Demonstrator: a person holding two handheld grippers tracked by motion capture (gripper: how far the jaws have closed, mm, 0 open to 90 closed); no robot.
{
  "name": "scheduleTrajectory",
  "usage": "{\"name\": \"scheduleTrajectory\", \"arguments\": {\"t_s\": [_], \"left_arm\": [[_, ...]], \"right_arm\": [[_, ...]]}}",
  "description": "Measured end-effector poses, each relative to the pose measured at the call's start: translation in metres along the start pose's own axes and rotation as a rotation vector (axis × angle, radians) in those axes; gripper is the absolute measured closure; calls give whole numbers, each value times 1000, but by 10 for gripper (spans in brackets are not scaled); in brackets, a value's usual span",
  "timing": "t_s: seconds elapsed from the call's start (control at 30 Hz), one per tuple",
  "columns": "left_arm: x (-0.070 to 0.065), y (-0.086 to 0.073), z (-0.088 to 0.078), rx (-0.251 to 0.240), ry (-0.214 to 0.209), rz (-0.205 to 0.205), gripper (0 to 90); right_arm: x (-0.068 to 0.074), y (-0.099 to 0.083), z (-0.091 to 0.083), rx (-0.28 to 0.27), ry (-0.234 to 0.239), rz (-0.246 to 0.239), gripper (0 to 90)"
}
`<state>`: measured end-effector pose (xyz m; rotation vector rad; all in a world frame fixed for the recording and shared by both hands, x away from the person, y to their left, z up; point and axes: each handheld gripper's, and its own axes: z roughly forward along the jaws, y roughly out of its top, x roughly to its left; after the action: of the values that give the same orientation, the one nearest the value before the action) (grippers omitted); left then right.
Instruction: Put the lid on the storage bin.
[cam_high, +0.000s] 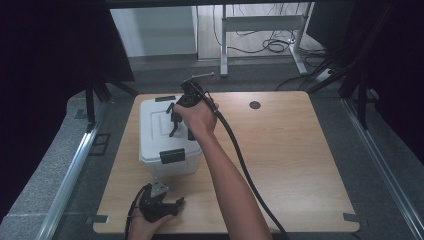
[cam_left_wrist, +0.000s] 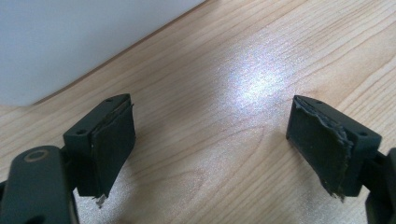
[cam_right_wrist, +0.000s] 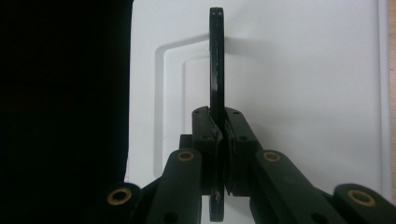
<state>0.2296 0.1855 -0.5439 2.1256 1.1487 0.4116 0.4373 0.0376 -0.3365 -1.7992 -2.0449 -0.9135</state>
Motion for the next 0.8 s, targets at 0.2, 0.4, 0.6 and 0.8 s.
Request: {"name": "scheduleTrajectory", "arguments": {"t_s": [0.2, 0.4, 0.6, 0.8], "left_arm": [[0, 0, 0, 0, 0, 2, 154], [0, 1, 0, 6, 0, 11, 154], [0, 1, 0, 6, -5, 14, 154], [-1, 1, 1, 3, -6, 11, 154]], "right_arm": [[0, 1, 9, 11, -6, 42, 845], [0, 2, 18, 6, -9, 70, 845], [0, 1, 29, 10, -17, 70, 842], [-4, 1, 32, 7, -12, 72, 841]]}}
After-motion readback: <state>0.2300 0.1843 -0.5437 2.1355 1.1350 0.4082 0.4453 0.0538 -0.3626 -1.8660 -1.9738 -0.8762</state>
